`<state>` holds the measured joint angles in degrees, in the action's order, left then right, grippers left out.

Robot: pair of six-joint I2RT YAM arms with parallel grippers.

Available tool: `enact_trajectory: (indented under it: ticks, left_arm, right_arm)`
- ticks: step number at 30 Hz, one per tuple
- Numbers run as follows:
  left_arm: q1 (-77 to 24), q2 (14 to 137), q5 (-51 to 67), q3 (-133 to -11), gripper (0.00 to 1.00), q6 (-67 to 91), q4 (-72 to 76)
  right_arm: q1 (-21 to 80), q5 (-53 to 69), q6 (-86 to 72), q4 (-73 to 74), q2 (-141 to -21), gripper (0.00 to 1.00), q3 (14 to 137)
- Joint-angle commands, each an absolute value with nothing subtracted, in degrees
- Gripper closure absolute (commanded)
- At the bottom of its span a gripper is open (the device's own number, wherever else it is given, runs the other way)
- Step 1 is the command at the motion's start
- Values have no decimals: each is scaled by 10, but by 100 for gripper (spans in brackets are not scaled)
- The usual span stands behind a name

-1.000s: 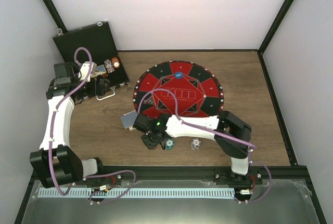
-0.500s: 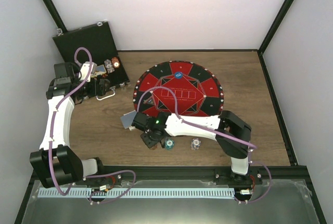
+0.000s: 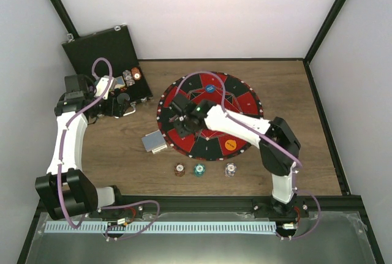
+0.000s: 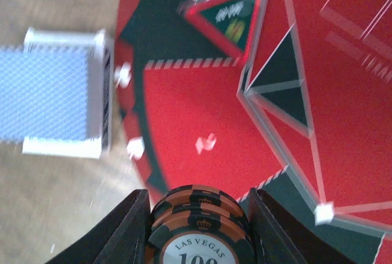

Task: Distribute texas hold em gaming equipment

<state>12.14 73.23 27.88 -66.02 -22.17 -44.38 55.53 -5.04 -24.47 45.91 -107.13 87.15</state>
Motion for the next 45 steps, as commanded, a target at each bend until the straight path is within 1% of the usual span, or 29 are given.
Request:
enact_trajectory:
  ticks: [1,5,13,24,31,38,40,41,42,43,44,45]
  left_arm:
    - [131,724,281,-657,0,-245,-448]
    - [131,717,289,-657,0,-238,-450]
    - [130,715,299,-662,0,-232,-454]
    - [130,716,300,-665,0,-232,-455]
    - [130,722,303,-671,0,-225,-455]
    - [131,723,303,-668,0,-223,-453]
    - [131,723,304,-667,0,-223,-453]
    - [131,723,304,-668,0,-223,-453]
    - [130,723,305,-668,0,-223,-452]
    - [130,724,305,-668,0,-222,-452]
    - [131,724,306,-668,0,-222,-453]
    - [131,724,306,-668,0,-222,-453]
  right_arm:
    - [501,-53,-200,436,-1131,96,933]
    - [482,-51,-186,427,-1173,97,951]
    - [457,-44,-175,404,-1227,97,949]
    - [449,-34,-162,415,-1308,98,1013]
    - [463,-15,-161,425,-1331,97,1056]
    - [466,-26,-160,427,-1318,96,1044]
    - [466,-25,-160,423,-1308,93,1034]
    - [466,-21,-160,423,-1304,88,1032]
    - [465,-17,-159,423,-1301,78,1030]
    - [466,-14,-159,424,-1299,64,1030]
    - [465,-12,-158,424,-1296,53,1030]
    - [466,-11,-157,424,-1292,47,1031]
